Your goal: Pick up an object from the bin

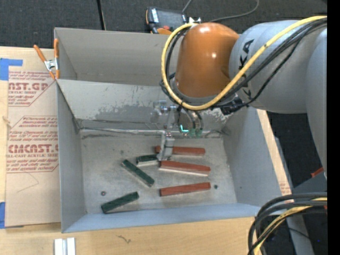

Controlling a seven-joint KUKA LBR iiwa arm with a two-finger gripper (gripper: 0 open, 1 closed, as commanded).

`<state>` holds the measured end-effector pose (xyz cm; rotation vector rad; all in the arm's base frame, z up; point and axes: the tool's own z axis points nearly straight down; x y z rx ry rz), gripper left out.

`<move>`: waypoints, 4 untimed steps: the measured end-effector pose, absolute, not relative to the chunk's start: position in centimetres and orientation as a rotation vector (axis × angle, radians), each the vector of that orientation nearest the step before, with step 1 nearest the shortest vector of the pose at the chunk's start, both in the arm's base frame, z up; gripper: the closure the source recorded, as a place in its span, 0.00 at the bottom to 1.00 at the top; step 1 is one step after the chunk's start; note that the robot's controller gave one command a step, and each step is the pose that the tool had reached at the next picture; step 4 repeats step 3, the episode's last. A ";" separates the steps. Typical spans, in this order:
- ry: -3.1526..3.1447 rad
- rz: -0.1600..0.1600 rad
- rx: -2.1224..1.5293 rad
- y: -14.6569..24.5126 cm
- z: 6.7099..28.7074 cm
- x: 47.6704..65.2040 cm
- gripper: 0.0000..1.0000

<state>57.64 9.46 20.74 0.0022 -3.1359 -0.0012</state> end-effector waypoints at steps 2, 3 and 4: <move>-3.137 -0.003 0.238 10.2 7.4 55.3 1.00; -3.114 -0.005 0.499 16.3 22.1 57.0 1.00; -3.114 -0.005 0.499 16.3 22.1 57.0 1.00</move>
Offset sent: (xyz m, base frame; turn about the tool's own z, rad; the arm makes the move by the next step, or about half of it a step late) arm -0.0242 0.0070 -0.1356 -0.1509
